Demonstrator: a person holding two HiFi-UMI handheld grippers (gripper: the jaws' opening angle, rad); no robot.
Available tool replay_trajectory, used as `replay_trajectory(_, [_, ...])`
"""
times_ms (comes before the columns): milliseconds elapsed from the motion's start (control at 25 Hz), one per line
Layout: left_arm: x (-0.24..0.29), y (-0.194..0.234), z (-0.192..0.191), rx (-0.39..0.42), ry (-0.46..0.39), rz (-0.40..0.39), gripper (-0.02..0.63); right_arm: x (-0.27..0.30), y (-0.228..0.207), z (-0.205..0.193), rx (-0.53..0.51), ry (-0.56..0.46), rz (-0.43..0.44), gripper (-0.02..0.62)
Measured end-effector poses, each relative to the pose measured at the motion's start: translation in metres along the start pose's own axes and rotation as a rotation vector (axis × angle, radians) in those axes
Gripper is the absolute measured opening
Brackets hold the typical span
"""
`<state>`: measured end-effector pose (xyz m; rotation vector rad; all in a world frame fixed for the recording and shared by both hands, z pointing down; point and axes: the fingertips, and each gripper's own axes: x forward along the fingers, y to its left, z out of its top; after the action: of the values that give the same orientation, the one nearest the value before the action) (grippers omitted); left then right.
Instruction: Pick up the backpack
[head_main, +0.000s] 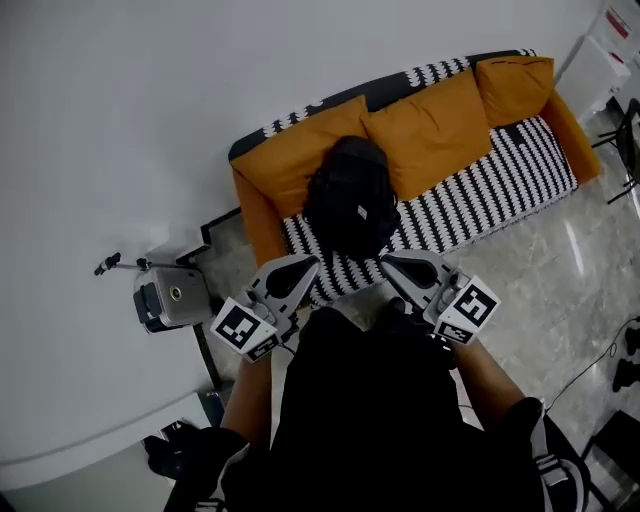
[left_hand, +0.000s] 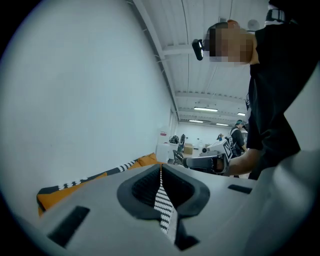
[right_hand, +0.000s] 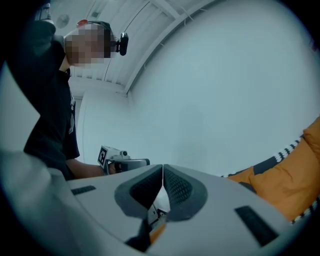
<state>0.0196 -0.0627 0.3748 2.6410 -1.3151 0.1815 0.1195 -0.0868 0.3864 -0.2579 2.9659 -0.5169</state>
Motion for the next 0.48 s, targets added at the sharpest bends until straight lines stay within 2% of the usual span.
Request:
replay_trajectory(320, [0.004,0.004,-0.010,-0.052,0.056,0.026,0.025,0.007,-0.021,-0.010,0.053,0.004,0.004,0.028])
replay_trajectory(480, [0.006,0.026,-0.014,-0.051,0.051,0.029,0.025,0.017,-0.035,-0.014,0.056,0.025,-0.019,0.028])
